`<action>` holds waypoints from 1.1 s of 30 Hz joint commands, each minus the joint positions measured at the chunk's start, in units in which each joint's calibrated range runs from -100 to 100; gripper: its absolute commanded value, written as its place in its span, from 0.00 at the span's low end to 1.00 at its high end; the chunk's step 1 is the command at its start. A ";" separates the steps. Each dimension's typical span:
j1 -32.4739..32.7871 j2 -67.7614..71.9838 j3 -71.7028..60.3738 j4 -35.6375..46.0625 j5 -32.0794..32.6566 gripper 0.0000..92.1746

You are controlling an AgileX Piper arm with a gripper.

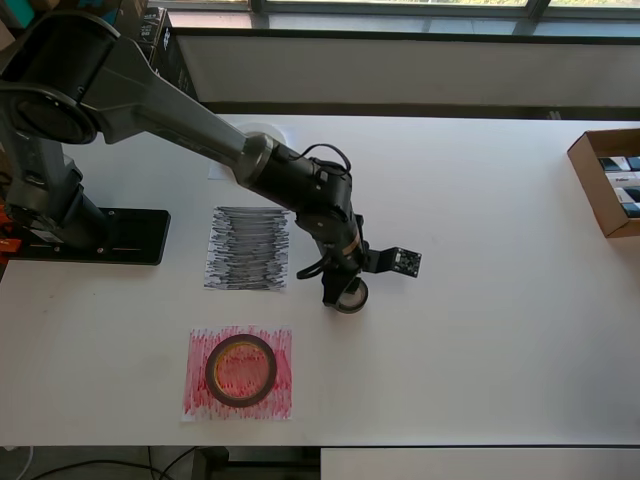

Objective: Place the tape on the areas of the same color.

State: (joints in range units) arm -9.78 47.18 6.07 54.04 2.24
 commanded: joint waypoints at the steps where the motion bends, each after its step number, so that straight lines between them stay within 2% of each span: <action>1: -0.23 -0.04 0.25 -0.20 0.31 0.49; 3: -0.23 -0.04 0.25 -0.20 0.31 0.49; 5: -0.23 -0.04 0.25 -0.20 0.31 0.43; 7: -0.23 -0.04 0.25 -0.20 0.31 0.29; 10: -0.23 -0.04 -0.12 -0.20 0.31 0.00; 12: -0.23 -0.22 -0.12 -0.20 0.06 0.03; 14: -0.23 -0.51 -0.21 -0.29 -0.02 0.00; 19: -0.08 -1.63 -0.30 -0.29 -0.35 0.00; 23: 0.79 -7.90 1.34 -0.29 -2.39 0.00; 28: 3.79 -15.57 8.97 -1.81 -8.37 0.00; 33: 7.26 -22.58 20.05 -7.41 -11.48 0.00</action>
State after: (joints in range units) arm -4.64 32.24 15.67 49.89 -5.26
